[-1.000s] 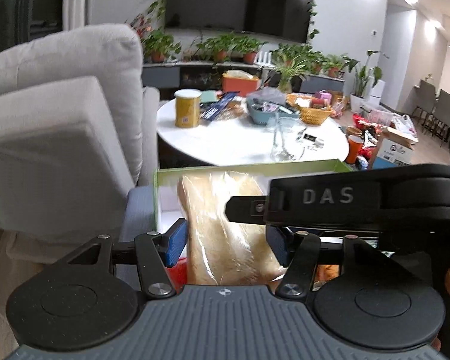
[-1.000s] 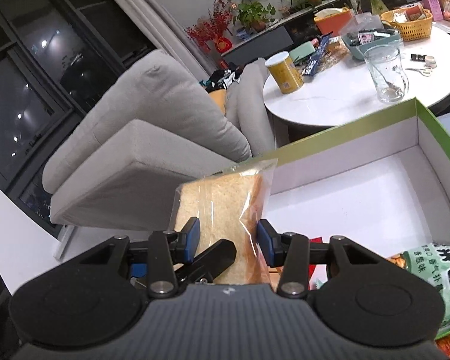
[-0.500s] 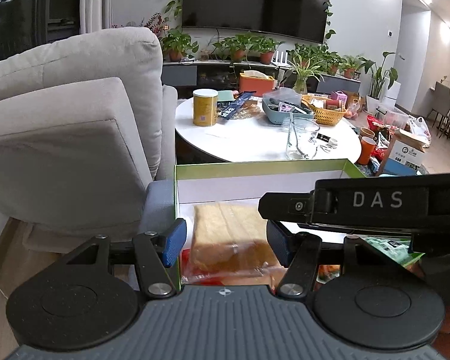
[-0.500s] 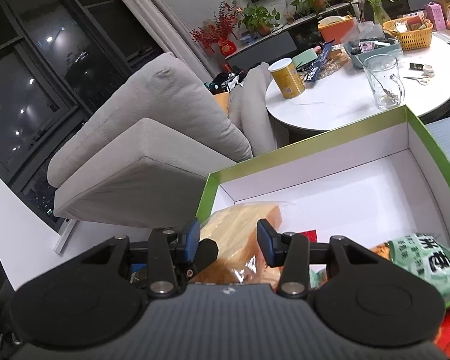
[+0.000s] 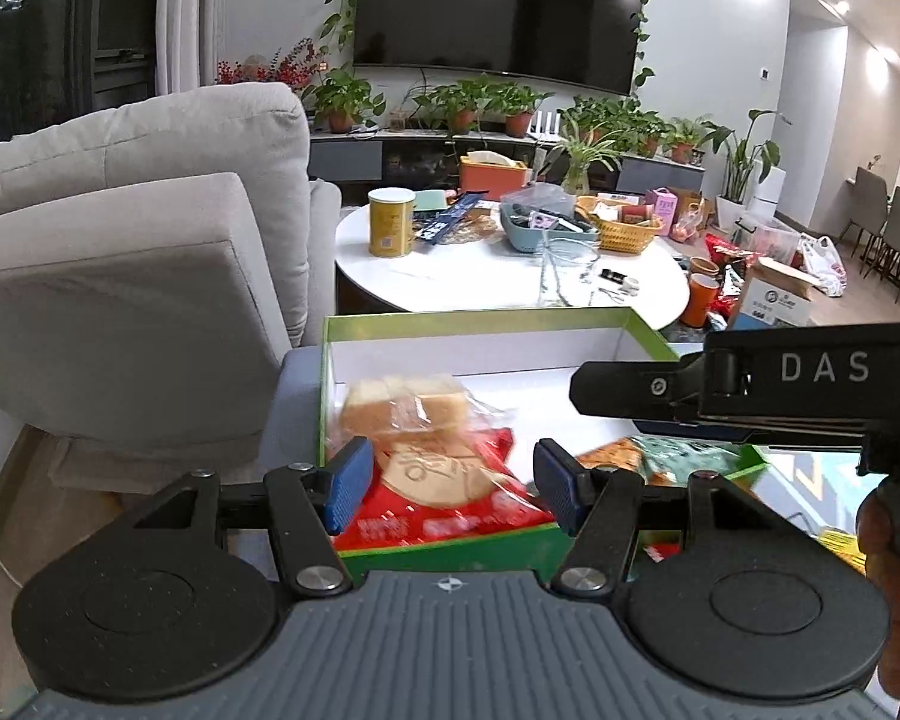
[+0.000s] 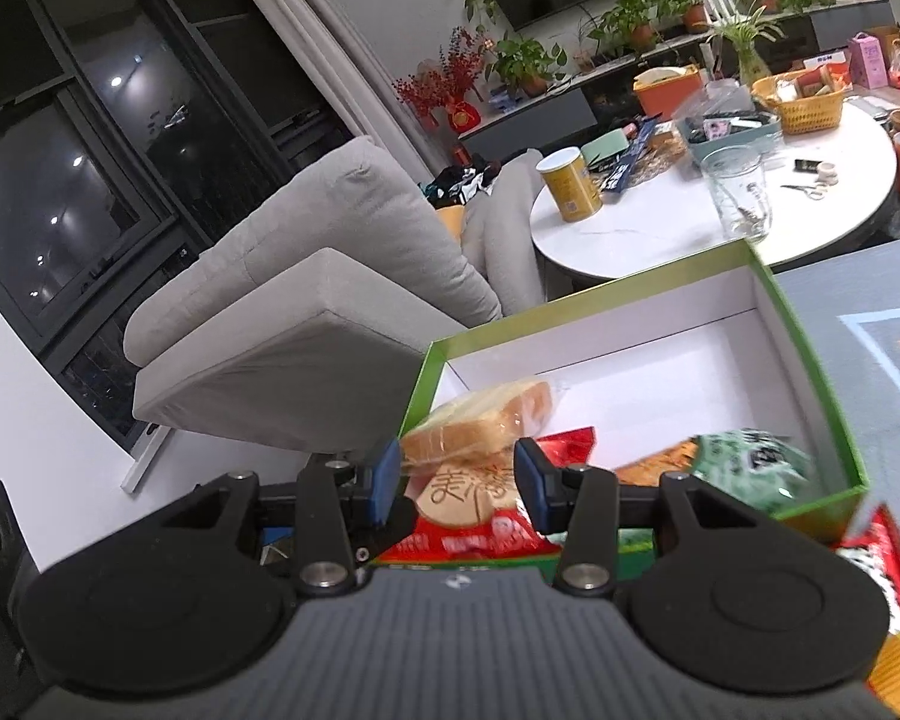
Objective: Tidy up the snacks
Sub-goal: 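Move the right tool down to the yellow-and-red chip bag, then grasp the yellow-and-red chip bag with the right tool and lift it, then carry the chip bag with the right tool over the green box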
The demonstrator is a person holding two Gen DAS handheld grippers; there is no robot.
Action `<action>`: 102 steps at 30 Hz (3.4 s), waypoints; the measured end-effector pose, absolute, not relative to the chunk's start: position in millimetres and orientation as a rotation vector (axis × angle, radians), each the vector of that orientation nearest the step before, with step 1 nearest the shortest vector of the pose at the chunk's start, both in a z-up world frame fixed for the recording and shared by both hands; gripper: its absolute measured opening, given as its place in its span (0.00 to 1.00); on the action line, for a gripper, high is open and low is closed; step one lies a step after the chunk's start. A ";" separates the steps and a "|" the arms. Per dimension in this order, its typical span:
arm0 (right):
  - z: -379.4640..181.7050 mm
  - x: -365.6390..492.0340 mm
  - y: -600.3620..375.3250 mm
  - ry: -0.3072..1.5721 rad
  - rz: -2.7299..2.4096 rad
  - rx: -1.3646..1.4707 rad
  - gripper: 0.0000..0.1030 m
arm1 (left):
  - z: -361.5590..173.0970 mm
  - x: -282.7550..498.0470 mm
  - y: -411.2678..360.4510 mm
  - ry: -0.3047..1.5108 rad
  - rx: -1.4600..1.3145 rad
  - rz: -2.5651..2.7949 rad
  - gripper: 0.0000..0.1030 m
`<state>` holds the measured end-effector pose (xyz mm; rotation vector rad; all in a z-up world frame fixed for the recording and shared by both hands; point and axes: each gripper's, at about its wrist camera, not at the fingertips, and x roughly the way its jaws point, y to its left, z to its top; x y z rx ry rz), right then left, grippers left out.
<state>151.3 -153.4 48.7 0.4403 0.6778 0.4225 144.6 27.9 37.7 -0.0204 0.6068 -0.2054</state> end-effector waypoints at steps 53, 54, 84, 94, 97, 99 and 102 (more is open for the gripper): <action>-28.4 50.0 -224.7 0.788 0.423 0.592 0.70 | 5.9 51.0 -1.9 0.722 -0.022 -0.231 0.56; -28.0 49.4 -224.4 0.797 0.443 0.607 0.72 | 6.7 48.9 2.1 0.722 -0.029 -0.229 0.56; -34.9 15.3 -195.7 0.711 0.413 0.199 0.79 | -15.3 67.6 -37.9 0.792 -0.010 -0.396 0.64; -25.4 -3.0 -221.8 0.694 0.329 0.303 0.79 | -36.0 70.8 -17.3 0.846 -0.166 -0.429 0.72; -34.3 6.7 -228.4 0.782 0.295 0.406 0.79 | -37.1 70.7 -18.9 0.840 -0.165 -0.429 0.72; -42.6 13.4 -232.4 0.834 0.298 0.480 0.79 | -36.1 70.0 -19.6 0.841 -0.159 -0.431 0.72; -48.3 20.3 -231.4 0.856 0.289 0.522 0.73 | -36.3 69.2 -16.5 0.853 -0.161 -0.454 0.72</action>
